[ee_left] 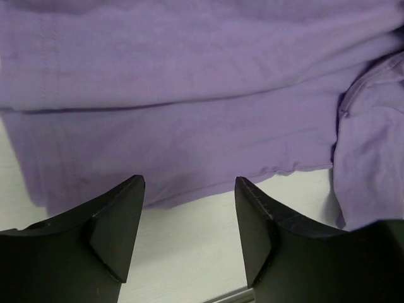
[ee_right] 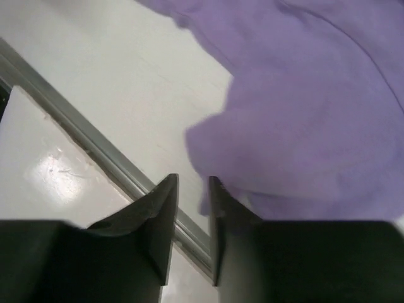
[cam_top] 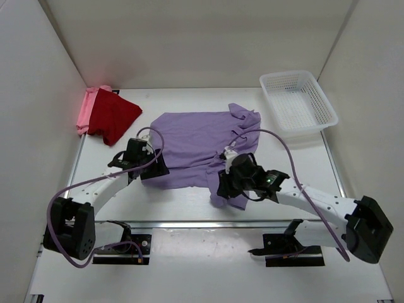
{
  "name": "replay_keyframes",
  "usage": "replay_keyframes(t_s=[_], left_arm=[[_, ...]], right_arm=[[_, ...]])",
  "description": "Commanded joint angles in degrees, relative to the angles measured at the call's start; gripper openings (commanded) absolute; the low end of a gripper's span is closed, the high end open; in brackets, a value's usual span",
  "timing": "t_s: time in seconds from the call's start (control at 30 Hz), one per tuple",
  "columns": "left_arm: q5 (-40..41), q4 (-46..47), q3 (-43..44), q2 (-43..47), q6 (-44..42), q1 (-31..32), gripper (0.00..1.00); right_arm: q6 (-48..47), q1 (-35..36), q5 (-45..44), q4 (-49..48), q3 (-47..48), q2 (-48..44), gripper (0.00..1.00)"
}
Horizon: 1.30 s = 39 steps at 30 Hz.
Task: Fold and stack the t-shirts
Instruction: Flatten out the tshirt
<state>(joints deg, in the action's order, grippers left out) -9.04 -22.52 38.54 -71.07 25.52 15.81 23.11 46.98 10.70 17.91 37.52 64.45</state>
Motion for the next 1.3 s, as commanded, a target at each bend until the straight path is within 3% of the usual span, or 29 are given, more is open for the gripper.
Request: replay_keyframes(t_s=[0.0, 0.1, 0.33, 0.57, 0.67, 0.77, 0.9, 1.03, 1.27], left_arm=[[-2.2, 5.89, -4.26, 1.01, 2.6, 0.79, 0.69], [-2.74, 8.11, -6.99, 3.12, 3.75, 1.5, 0.68], [-4.41, 9.17, -10.42, 7.43, 4.54, 0.45, 0.65], [-6.16, 9.69, -11.56, 8.84, 3.93, -0.79, 0.66], [-6.43, 10.74, -11.47, 8.4, 4.37, -0.43, 0.65], [-6.52, 11.01, -11.21, 7.18, 4.54, 0.1, 0.65], [-6.61, 11.62, -11.12, 6.56, 4.63, 0.1, 0.63], [-6.78, 11.71, -11.21, 6.03, 4.45, -0.08, 0.62], [-6.96, 10.75, -11.56, 6.56, 4.8, -0.87, 0.62]], right_arm=[[-5.43, 6.87, -7.8, -1.83, 5.89, 2.96, 0.22], [-7.2, 10.75, -8.84, 0.27, 8.53, 7.0, 0.15], [-8.87, 16.21, -16.67, 7.05, 12.23, 17.63, 0.25], [-7.04, 16.03, -23.97, 10.03, 15.04, 25.02, 0.34], [-5.8, 15.6, -25.98, 9.86, 14.6, 23.89, 0.35], [-4.13, 14.54, -26.43, 9.51, 12.76, 20.82, 0.25], [-2.2, 13.4, -25.55, 8.54, 9.77, 16.68, 0.24], [-2.46, 10.69, -20.65, 6.27, 6.43, 14.83, 0.34], [-3.25, 9.7, -16.77, 2.49, 3.53, 17.64, 0.36]])
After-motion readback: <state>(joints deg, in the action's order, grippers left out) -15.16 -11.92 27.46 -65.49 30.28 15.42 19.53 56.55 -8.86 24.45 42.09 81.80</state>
